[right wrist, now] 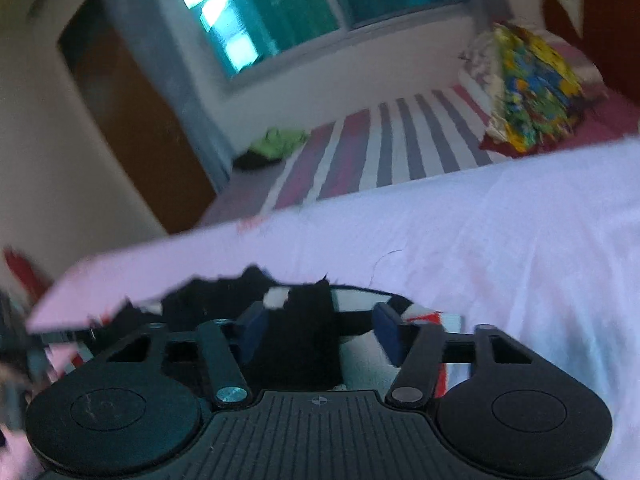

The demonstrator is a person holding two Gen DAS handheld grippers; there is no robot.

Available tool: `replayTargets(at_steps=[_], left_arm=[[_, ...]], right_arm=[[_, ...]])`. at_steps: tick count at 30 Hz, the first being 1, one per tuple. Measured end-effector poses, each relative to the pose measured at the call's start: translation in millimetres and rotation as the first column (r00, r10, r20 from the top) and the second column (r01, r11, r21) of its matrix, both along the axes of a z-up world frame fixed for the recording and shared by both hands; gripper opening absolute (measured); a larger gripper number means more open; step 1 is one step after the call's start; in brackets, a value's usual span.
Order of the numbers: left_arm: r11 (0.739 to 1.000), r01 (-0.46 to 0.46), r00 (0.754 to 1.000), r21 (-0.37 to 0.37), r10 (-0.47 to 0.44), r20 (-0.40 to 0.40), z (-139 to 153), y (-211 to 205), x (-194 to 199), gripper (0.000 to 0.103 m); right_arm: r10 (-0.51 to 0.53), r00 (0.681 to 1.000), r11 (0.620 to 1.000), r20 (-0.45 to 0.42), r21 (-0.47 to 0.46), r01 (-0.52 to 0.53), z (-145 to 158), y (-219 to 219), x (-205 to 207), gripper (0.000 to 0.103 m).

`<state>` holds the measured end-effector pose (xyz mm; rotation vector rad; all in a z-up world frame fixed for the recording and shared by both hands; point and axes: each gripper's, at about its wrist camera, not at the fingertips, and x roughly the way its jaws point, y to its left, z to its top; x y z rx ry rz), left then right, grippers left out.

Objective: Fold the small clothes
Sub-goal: 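Fold the hem over toward the collar with both grippers and release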

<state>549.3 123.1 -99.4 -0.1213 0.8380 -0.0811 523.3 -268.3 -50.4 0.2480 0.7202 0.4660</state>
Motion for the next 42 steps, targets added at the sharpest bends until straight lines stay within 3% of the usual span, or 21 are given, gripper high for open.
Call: replayTargets(at_steps=[4, 5, 6, 10, 14, 16, 19, 21, 22, 23, 24, 25, 26, 28, 30, 31, 33, 36, 37, 39, 42], left_arm=[[0.998, 0.023, 1.000, 0.056, -0.023, 0.006, -4.2, -5.1, 0.6, 0.030], [0.997, 0.016, 1.000, 0.069, -0.018, 0.024, -3.5, -6.4, -2.1, 0.017], [0.997, 0.007, 0.998, 0.074, -0.011, 0.055, -2.3, -7.1, -4.8, 0.008], [0.995, -0.023, 0.985, 0.098, 0.005, 0.173, 0.9, -10.7, -13.9, 0.004], [0.989, -0.124, 0.946, 0.077, 0.094, 0.309, 17.8, -3.9, -24.3, 0.004], [0.983, -0.162, 0.947, 0.085, 0.131, 0.292, 15.0, -0.5, -15.7, 0.004], [0.977, -0.136, 0.985, 0.163, 0.116, 0.125, -11.3, -9.9, 11.5, 0.004], [0.957, -0.131, 0.987, 0.259, 0.100, 0.130, -10.1, -24.5, 16.4, 0.006], [0.948, -0.126, 0.987, 0.291, 0.091, 0.130, -10.0, -29.4, 16.6, 0.016], [0.941, -0.127, 0.987, 0.314, 0.088, 0.136, -9.3, -30.8, 14.9, 0.034], [0.937, -0.146, 0.983, 0.318, 0.103, 0.149, -6.9, -29.3, 12.1, 0.049], [0.941, -0.169, 0.978, 0.294, 0.122, 0.172, -0.9, -25.1, 5.8, 0.072], [0.947, -0.192, 0.965, 0.258, 0.135, 0.225, 8.3, -23.3, -3.5, 0.071], [0.961, -0.180, 0.953, 0.210, 0.117, 0.280, 23.5, -33.8, -14.9, 0.072], [0.978, -0.080, 0.970, 0.191, 0.032, 0.240, 29.3, -58.8, -8.8, 0.071], [0.985, -0.024, 0.978, 0.171, -0.012, 0.206, 29.0, -70.4, -2.2, 0.070], [0.991, 0.059, 0.987, 0.124, -0.076, 0.142, 23.9, -95.2, 10.7, 0.068], [0.978, 0.137, 0.986, 0.161, -0.150, 0.075, 8.1, -121.8, 21.7, 0.069], [0.972, 0.133, 0.987, 0.194, -0.147, 0.058, -0.3, -120.3, 20.0, 0.075], [0.973, 0.092, 0.992, 0.211, -0.109, 0.071, -8.1, -102.0, 15.2, 0.084], [0.973, 0.004, 0.996, 0.231, -0.024, 0.085, -8.4, -48.3, 3.3, 0.084]], right_arm=[[0.055, 0.998, 0.979, -0.010, -0.195, -0.056, -24.6, 38.1, -2.5, 0.035], [0.076, 0.997, 0.977, -0.015, -0.198, -0.078, -32.7, 45.0, -3.1, 0.027], [0.087, 0.996, 0.974, -0.022, -0.209, -0.090, -38.0, 49.7, -5.0, 0.006], [0.043, 0.993, 0.976, 0.107, -0.219, -0.019, -32.7, 53.6, -24.3, 0.003], [-0.056, 0.978, 0.986, 0.202, -0.145, 0.087, -19.6, 33.7, -36.7, 0.003], [-0.074, 0.982, 0.980, 0.176, -0.167, 0.104, -29.5, 32.7, -33.6, 0.003], [-0.082, 0.995, 0.966, 0.055, -0.242, 0.093, -64.0, 42.4, -20.1, 0.003], [-0.093, 0.994, 0.965, 0.061, -0.241, 0.105, -69.8, 43.4, -24.2, 0.003], [-0.095, 0.994, 0.963, 0.056, -0.247, 0.106, -66.8, 43.0, -25.9, 0.004], [-0.095, 0.994, 0.959, 0.062, -0.261, 0.108, -64.0, 44.2, -29.2, 0.006], [-0.110, 0.990, 0.952, 0.090, -0.275, 0.131, -57.9, 42.8, -33.9, 0.024], [-0.124, 0.983, 0.948, 0.134, -0.278, 0.158, -49.3, 40.7, -41.8, 0.048], [-0.110, 0.978, 0.955, 0.179, -0.253, 0.154, -41.4, 39.2, -50.9, 0.056], [-0.038, 0.979, 0.974, 0.201, -0.213, 0.082, -32.8, 44.0, -47.7, 0.059], [0.077, 0.981, 0.970, 0.176, -0.243, -0.032, -33.6, 71.3, -45.6, 0.058], [0.136, 0.980, 0.960, 0.143, -0.263, -0.095, -37.4, 89.1, -42.5, 0.045], [0.188, 0.977, 0.949, 0.098, -0.275, -0.155, -43.2, 117.2, -37.3, 0.033], [0.238, 0.971, 0.930, 0.029, -0.294, -0.219, -56.6, 145.6, -28.9, 0.033], [0.254, 0.967, 0.915, 0.022, -0.331, -0.233, -61.8, 149.5, -29.5, 0.033], [0.257, 0.965, 0.892, 0.054, -0.396, -0.216, -64.2, 138.7, -33.2, 0.033], [0.091, 0.994, 0.902, 0.063, -0.429, -0.055, -63.4, 75.3, -25.9, 0.033]])
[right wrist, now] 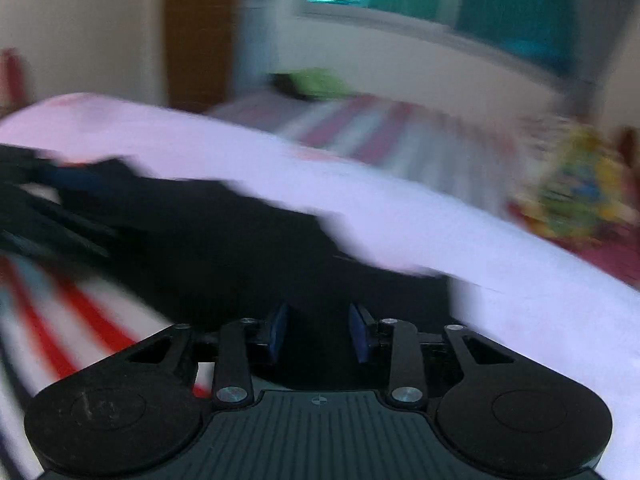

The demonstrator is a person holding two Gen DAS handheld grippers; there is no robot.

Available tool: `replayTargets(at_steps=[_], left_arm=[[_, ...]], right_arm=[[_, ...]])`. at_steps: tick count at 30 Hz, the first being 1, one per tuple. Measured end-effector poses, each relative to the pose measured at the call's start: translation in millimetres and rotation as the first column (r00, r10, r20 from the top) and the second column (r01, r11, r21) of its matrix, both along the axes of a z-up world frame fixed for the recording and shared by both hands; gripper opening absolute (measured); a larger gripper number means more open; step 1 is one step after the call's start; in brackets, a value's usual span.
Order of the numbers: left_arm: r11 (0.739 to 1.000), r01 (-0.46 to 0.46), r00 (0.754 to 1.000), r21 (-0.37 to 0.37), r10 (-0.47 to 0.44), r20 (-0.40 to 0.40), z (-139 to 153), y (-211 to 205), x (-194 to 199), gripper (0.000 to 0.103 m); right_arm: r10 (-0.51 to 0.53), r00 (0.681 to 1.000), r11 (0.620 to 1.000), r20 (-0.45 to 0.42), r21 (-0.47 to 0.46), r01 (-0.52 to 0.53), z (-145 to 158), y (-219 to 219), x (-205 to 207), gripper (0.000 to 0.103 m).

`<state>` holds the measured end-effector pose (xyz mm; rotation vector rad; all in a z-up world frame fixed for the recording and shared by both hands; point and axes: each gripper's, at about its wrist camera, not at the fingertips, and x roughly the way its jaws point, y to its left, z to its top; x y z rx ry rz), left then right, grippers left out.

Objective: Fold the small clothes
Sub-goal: 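Fold the hem over toward the collar with both grippers and release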

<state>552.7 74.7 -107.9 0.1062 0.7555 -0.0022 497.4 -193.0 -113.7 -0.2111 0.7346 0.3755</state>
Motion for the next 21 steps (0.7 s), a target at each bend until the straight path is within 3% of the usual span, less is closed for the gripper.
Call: replayTargets(at_steps=[2, 3, 4, 7, 9, 12, 14, 15, 18, 21], left_arm=[[1.000, -0.030, 1.000, 0.008, 0.030, -0.004, -2.9, 19.5, -4.5, 0.085], [0.999, -0.036, 0.999, -0.022, 0.036, -0.002, 1.0, 22.7, -4.1, 0.083], [0.999, -0.050, 0.999, -0.020, 0.050, 0.015, 7.3, 18.4, -3.8, 0.074], [0.998, 0.002, 0.996, -0.064, 0.004, 0.086, 27.3, -12.7, -13.9, 0.080], [0.995, 0.065, 0.995, -0.082, -0.058, 0.083, 28.9, -43.0, -30.2, 0.084], [0.989, 0.142, 0.988, -0.033, -0.140, 0.058, 13.8, -77.9, -42.2, 0.087], [0.988, 0.157, 0.987, 0.003, -0.157, 0.014, -2.5, -85.0, -48.7, 0.088], [0.988, 0.154, 0.988, -0.014, -0.154, 0.030, -3.4, -77.6, -53.6, 0.088], [0.996, 0.090, 0.995, -0.012, -0.089, 0.033, -1.2, -38.4, -71.5, 0.095], [0.995, 0.037, 0.999, -0.088, -0.035, 0.026, -2.5, 1.5, -88.4, 0.098]], right_arm=[[0.015, 0.999, 0.996, -0.033, 0.092, -0.012, -0.9, -31.3, 0.9, 0.032], [0.005, 1.000, 0.997, -0.027, 0.081, -0.003, 4.0, -30.9, -0.4, 0.033], [-0.016, 1.000, 0.998, 0.004, 0.066, 0.015, 11.9, -24.7, -5.7, 0.033], [0.062, 0.998, 0.979, 0.020, 0.193, -0.065, 35.0, -2.6, -27.2, 0.033], [0.136, 0.991, 0.978, 0.003, 0.161, -0.135, 37.0, 26.8, -38.6, 0.033], [0.191, 0.981, 0.976, -0.016, 0.109, -0.188, 26.1, 56.5, -61.3, 0.033], [0.171, 0.985, 0.983, -0.004, 0.064, -0.170, 17.2, 58.8, -76.6, 0.033], [0.156, 0.988, 0.986, -0.004, 0.059, -0.155, 17.1, 50.5, -78.8, 0.033], [0.016, 1.000, 0.999, -0.012, 0.038, -0.015, 16.9, -3.7, -72.5, 0.033], [-0.055, 0.997, 0.996, -0.051, 0.071, 0.058, 16.9, -42.3, -75.6, 0.033]])
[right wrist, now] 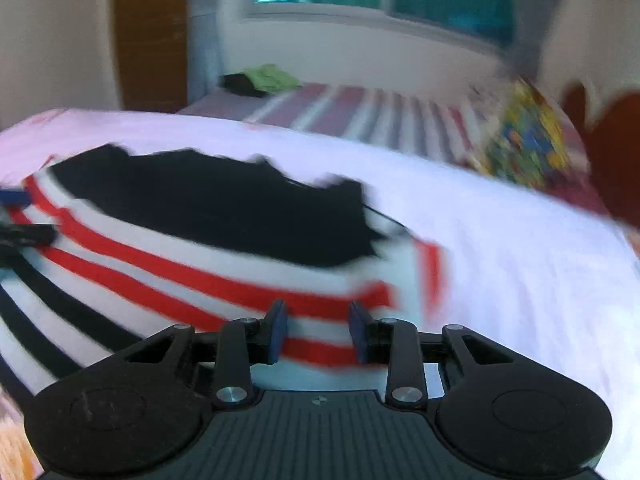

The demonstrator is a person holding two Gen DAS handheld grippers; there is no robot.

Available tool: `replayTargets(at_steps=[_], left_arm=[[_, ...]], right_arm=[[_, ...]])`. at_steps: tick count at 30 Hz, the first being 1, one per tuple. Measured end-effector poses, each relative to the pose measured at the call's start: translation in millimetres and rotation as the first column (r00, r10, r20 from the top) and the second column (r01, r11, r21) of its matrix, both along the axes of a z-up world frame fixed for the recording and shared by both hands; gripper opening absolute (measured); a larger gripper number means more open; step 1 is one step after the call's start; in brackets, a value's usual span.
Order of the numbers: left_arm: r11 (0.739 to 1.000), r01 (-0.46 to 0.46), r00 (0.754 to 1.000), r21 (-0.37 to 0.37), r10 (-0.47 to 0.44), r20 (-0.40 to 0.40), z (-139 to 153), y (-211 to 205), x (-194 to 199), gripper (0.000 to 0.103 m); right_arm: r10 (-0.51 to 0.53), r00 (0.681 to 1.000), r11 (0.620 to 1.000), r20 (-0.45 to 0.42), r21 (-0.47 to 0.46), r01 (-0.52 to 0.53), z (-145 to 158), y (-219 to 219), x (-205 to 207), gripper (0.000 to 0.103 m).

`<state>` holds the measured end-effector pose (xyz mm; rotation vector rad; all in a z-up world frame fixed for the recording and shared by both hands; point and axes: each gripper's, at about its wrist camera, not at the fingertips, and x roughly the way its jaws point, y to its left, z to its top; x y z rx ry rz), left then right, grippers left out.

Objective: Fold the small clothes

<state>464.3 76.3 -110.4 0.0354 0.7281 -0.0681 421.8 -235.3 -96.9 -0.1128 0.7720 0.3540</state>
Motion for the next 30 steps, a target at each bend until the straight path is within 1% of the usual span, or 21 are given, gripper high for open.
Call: replayTargets(at_steps=[1, 2, 3, 4, 6, 9, 10, 11, 12, 15, 17, 18, 19, 20, 21, 23, 26, 27, 28, 29, 30], left_arm=[[1.000, -0.007, 1.000, 0.008, 0.007, 0.003, 2.6, -0.2, -2.3, 0.096], [0.999, -0.014, 1.000, 0.036, 0.013, 0.011, 7.9, -9.3, -3.9, 0.087], [0.999, -0.008, 1.000, 0.049, 0.006, 0.031, 14.7, -17.6, -6.7, 0.082], [0.998, 0.014, 0.998, 0.056, -0.017, 0.055, 23.2, -30.5, -15.6, 0.082], [0.997, 0.061, 0.995, 0.045, -0.064, 0.077, 32.3, -54.9, -25.4, 0.087], [0.992, 0.118, 0.992, 0.051, -0.120, 0.042, 24.0, -82.3, -37.6, 0.089], [0.988, 0.137, 0.990, 0.077, -0.139, 0.023, 18.1, -88.9, -40.6, 0.089], [0.986, 0.135, 0.990, 0.098, -0.137, 0.017, 12.6, -89.4, -44.6, 0.089], [0.987, 0.129, 0.991, 0.095, -0.131, 0.022, 10.7, -87.4, -49.7, 0.090], [0.995, 0.084, 0.996, 0.045, -0.085, 0.036, 15.6, -73.4, -61.6, 0.089], [0.998, 0.063, 0.998, 0.009, -0.063, 0.013, 11.9, -74.4, -63.9, 0.090], [0.998, 0.063, 0.998, 0.015, -0.063, 0.004, 8.3, -80.0, -63.1, 0.090], [0.997, 0.064, 0.998, 0.042, -0.064, 0.008, 5.8, -87.3, -63.8, 0.090], [0.995, 0.065, 0.998, 0.073, -0.066, 0.008, 3.4, -93.1, -65.6, 0.090], [0.995, 0.056, 0.998, 0.077, -0.057, 0.008, 1.9, -92.2, -67.8, 0.092], [0.998, -0.010, 1.000, 0.069, 0.010, 0.012, 1.5, -73.3, -75.7, 0.092], [0.987, -0.108, 0.994, 0.120, 0.108, 0.007, 3.9, -30.9, -94.5, 0.094], [0.990, -0.108, 0.994, 0.095, 0.109, 0.002, 5.4, -18.2, -99.4, 0.094], [0.991, -0.108, 0.994, 0.079, 0.108, 0.005, 8.6, -11.1, -102.9, 0.091], [0.991, -0.111, 0.994, 0.074, 0.110, 0.023, 13.0, -6.7, -106.7, 0.089], [0.989, -0.121, 0.992, 0.084, 0.118, 0.039, 16.0, -5.6, -108.8, 0.089]], right_arm=[[0.002, 1.000, 1.000, 0.014, -0.023, -0.001, 5.2, 4.2, -5.0, 0.033], [0.014, 0.999, 0.999, 0.039, -0.035, -0.013, 12.2, 11.8, -10.5, 0.033], [0.043, 0.997, 0.999, 0.061, -0.022, -0.042, 20.1, 22.1, -15.5, 0.033], [0.066, 0.996, 0.998, 0.068, 0.000, -0.066, 25.5, 33.0, -20.8, 0.033], [0.128, 0.991, 0.991, 0.042, 0.046, -0.129, 29.7, 59.2, -31.9, 0.033], [0.190, 0.982, 0.982, 0.019, 0.017, -0.190, 19.8, 92.2, -53.0, 0.033], [0.189, 0.982, 0.982, 0.004, 0.007, -0.189, 14.9, 97.3, -57.3, 0.033], [0.173, 0.985, 0.985, 0.009, -0.012, -0.172, 8.9, 97.6, -60.5, 0.033], [0.159, 0.987, 0.987, 0.016, -0.027, -0.159, 7.8, 96.6, -65.2, 0.033], [0.132, 0.991, 0.991, 0.008, -0.018, -0.132, 13.4, 94.8, -79.2, 0.033], [0.134, 0.991, 0.991, 0.002, -0.027, -0.134, 11.6, 103.2, -89.7, 0.033], [0.129, 0.992, 0.991, 0.001, -0.033, -0.129, 9.1, 107.7, -93.6, 0.033], [0.130, 0.992, 0.991, 0.003, -0.041, -0.130, 6.5, 110.6, -99.8, 0.033], [0.136, 0.991, 0.989, 0.019, -0.066, -0.134, 1.9, 113.5, -103.8, 0.033], [0.152, 0.987, 0.985, 0.047, -0.094, -0.147, -3.0, 115.0, -107.5, 0.033], [0.116, 0.991, 0.987, 0.067, -0.119, -0.107, -3.7, 96.2, -112.6, 0.033], [-0.047, 0.998, 0.990, 0.045, -0.133, 0.052, 5.6, 39.0, -117.4, 0.033], [-0.086, 0.996, 0.992, 0.038, -0.092, 0.089, 12.7, 20.8, -120.3, 0.033], [-0.132, 0.990, 0.991, 0.049, -0.023, 0.134, 23.2, 1.8, -125.3, 0.033], [-0.163, 0.985, 0.987, 0.059, 0.018, 0.162, 30.3, -10.5, -128.3, 0.033], [-0.196, 0.979, 0.980, 0.057, 0.031, 0.194, 33.5, -19.3, -127.9, 0.033]])
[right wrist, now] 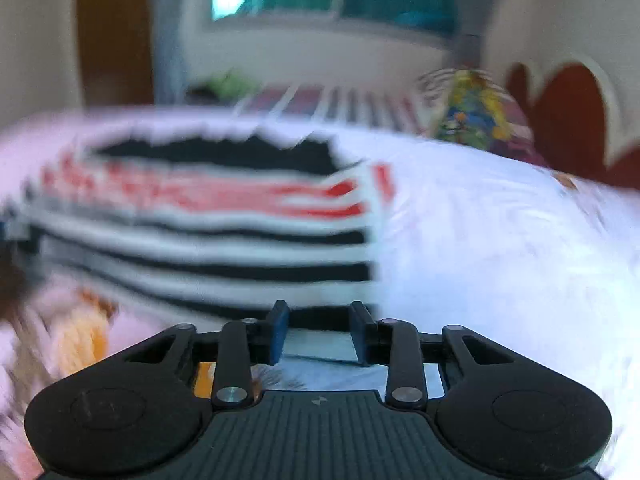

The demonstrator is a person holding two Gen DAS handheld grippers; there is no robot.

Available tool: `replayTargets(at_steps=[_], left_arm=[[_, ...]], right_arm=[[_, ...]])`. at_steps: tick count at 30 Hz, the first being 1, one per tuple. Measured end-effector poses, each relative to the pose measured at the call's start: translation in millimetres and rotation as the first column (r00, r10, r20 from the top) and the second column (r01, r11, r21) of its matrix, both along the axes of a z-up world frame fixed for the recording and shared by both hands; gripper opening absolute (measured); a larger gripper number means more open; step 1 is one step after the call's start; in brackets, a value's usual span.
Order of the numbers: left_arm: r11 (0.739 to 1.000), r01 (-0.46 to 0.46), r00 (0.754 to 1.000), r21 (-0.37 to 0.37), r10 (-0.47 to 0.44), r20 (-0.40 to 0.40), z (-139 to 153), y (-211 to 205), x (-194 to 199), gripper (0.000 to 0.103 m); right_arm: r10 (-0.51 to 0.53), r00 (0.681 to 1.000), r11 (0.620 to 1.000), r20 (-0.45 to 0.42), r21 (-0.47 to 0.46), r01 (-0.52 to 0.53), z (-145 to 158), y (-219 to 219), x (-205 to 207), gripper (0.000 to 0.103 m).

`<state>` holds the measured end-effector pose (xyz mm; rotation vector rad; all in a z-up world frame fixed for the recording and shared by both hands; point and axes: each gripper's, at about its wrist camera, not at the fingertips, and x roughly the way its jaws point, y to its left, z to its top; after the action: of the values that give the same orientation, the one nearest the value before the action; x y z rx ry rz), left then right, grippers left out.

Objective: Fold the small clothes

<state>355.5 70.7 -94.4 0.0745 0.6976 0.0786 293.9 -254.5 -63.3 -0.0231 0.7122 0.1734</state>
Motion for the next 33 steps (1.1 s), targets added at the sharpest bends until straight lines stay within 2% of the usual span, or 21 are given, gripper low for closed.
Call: replayTargets(at_steps=[3, 5, 7, 8, 9, 10, 14, 16, 18, 20, 22, 24, 25, 26, 27, 33], left_arm=[[0.999, -0.029, 0.999, -0.016, 0.028, -0.039, -3.8, 3.9, 4.4, 0.091], [0.997, -0.057, 0.997, -0.044, 0.054, -0.052, -6.4, 8.2, 7.0, 0.094], [0.997, -0.063, 0.997, -0.051, 0.060, -0.056, -8.3, 9.2, 8.1, 0.096], [0.997, -0.065, 0.996, -0.049, 0.062, -0.060, -9.6, 9.5, 8.9, 0.098], [0.996, -0.066, 0.996, -0.051, 0.063, -0.066, -10.4, 10.6, 9.8, 0.098], [0.995, -0.071, 0.995, -0.063, 0.067, -0.071, -11.1, 12.8, 10.2, 0.099], [0.983, -0.098, 0.992, -0.153, 0.083, -0.097, -16.9, 28.0, 11.2, 0.101], [0.985, -0.093, 0.992, -0.147, 0.080, -0.093, -18.3, 28.7, 10.5, 0.101], [0.985, -0.091, 0.993, -0.147, 0.078, -0.094, -18.3, 28.7, 10.3, 0.101], [0.985, -0.089, 0.993, -0.150, 0.075, -0.092, -19.2, 29.7, 10.7, 0.102], [0.984, -0.090, 0.993, -0.151, 0.077, -0.090, -19.9, 29.7, 10.6, 0.102], [0.984, -0.091, 0.993, -0.151, 0.078, -0.091, -20.6, 30.8, 10.7, 0.102], [0.984, -0.090, 0.993, -0.152, 0.077, -0.092, -20.1, 30.7, 10.8, 0.102], [0.984, -0.089, 0.993, -0.152, 0.075, -0.093, -20.6, 31.4, 11.0, 0.102], [0.985, -0.087, 0.993, -0.152, 0.073, -0.094, -20.6, 31.1, 10.9, 0.102], [0.987, -0.074, 0.993, -0.144, 0.060, -0.097, -19.8, 32.2, 9.2, 0.102]], right_arm=[[-0.047, 0.997, 0.997, -0.058, 0.058, 0.050, -2.9, -15.1, 12.4, 0.033], [-0.039, 0.997, 0.994, -0.061, 0.095, 0.045, -5.4, -15.8, 18.0, 0.033], [-0.014, 0.994, 0.986, -0.105, 0.164, 0.031, -11.3, -18.3, 25.8, 0.033], [-0.020, 0.993, 0.988, -0.116, 0.152, 0.037, -14.3, -16.7, 27.1, 0.032], [-0.015, 0.993, 0.990, -0.119, 0.138, 0.032, -16.0, -15.4, 27.6, 0.025], [-0.018, 0.992, 0.992, -0.124, 0.125, 0.033, -16.5, -14.9, 27.2, 0.008], [-0.022, 0.990, 0.993, -0.138, 0.113, 0.038, -22.2, -17.8, 18.2, 0.006], [0.000, 0.992, 0.997, -0.125, 0.080, 0.010, -19.4, -14.6, 10.5, 0.006], [-0.018, 0.995, 0.995, -0.097, 0.099, 0.028, -11.3, -17.5, 10.6, 0.007], [-0.044, 0.996, 0.990, -0.076, 0.134, 0.054, -5.8, -23.4, 13.4, 0.015], [-0.041, 0.995, 0.992, -0.089, 0.119, 0.052, -7.9, -21.4, 20.8, 0.025], [-0.025, 0.993, 0.991, -0.114, 0.128, 0.040, -13.6, -19.7, 25.3, 0.026], [-0.008, 0.993, 0.988, -0.119, 0.150, 0.026, -15.6, -19.9, 24.9, 0.019], [0.003, 0.993, 0.988, -0.115, 0.151, 0.014, -16.6, -18.6, 22.7, 0.006], [-0.003, 0.994, 0.993, -0.112, 0.119, 0.016, -16.8, -16.0, 19.5, 0.004], [-0.024, 0.994, 0.996, -0.108, 0.080, 0.033, -24.1, -19.9, 4.9, 0.004]])
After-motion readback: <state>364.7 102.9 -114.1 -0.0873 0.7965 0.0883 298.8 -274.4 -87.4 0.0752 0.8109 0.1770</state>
